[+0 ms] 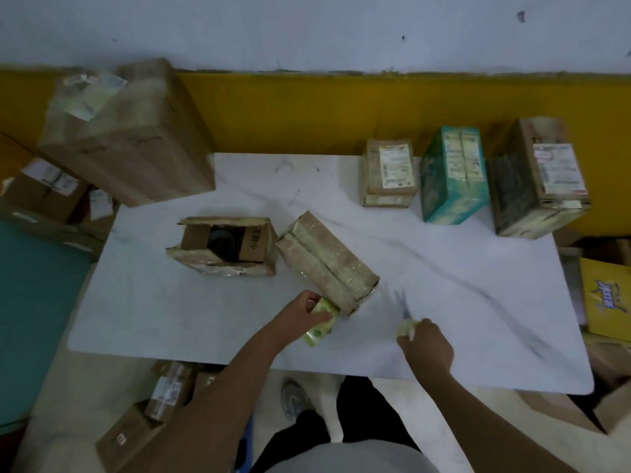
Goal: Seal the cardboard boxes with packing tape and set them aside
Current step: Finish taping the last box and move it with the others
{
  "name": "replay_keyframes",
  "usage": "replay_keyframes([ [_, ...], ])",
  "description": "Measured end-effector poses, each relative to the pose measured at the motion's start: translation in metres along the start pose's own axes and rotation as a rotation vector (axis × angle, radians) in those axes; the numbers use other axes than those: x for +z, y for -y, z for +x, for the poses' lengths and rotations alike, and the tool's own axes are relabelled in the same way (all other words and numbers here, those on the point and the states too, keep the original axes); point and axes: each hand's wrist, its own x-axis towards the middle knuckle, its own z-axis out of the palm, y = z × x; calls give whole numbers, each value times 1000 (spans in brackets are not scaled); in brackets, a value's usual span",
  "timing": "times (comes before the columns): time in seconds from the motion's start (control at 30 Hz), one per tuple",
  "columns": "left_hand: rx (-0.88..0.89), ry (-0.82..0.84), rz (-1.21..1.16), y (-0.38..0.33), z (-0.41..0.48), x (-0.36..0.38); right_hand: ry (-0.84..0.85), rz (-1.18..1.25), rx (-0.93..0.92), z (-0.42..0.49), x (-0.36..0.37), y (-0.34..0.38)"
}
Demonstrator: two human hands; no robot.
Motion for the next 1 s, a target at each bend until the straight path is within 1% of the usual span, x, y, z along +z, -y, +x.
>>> replay_keyframes([
  [0.07,-7,27,-102,-6,-2,4,-123,285,47,-2,-33,17],
  [0.1,-9,33,-137,-9,-3,7,-185,386,24,-1,-49,31],
  [0.13,-9,40,-161,-11,-3,11,-231,460,-37,2,-63,47],
  [0.2,11,60,-207,-17,-4,20,-223,525,-210,6,-80,85],
  [0.3,16,90,-267,-21,-4,32,-58,504,-414,19,-70,130],
  [0.37,8,83,-284,-23,-3,37,-5,453,-529,28,-54,141],
  [0.43,-17,52,-301,-21,1,39,6,383,-569,35,-42,142],
  [0.53,-121,-3,-386,-18,8,47,-53,241,-641,39,-30,136],
  [0.6,-99,-37,-395,-14,14,55,-39,200,-676,41,-28,137],
  [0.63,-68,-32,-387,-14,14,58,8,203,-658,42,-34,140],
  [0.73,-43,-19,-421,-14,12,57,289,375,-553,44,-63,142],
  [0.8,-7,-9,-328,-12,10,52,400,445,-574,38,-96,129],
  [0.83,-4,6,-300,-12,8,49,448,394,-566,31,-115,115],
  [0.9,-3,36,-271,-14,5,44,576,247,-484,10,-144,83],
  [1.0,-14,79,-257,-17,2,41,753,97,-370,-18,-152,48],
])
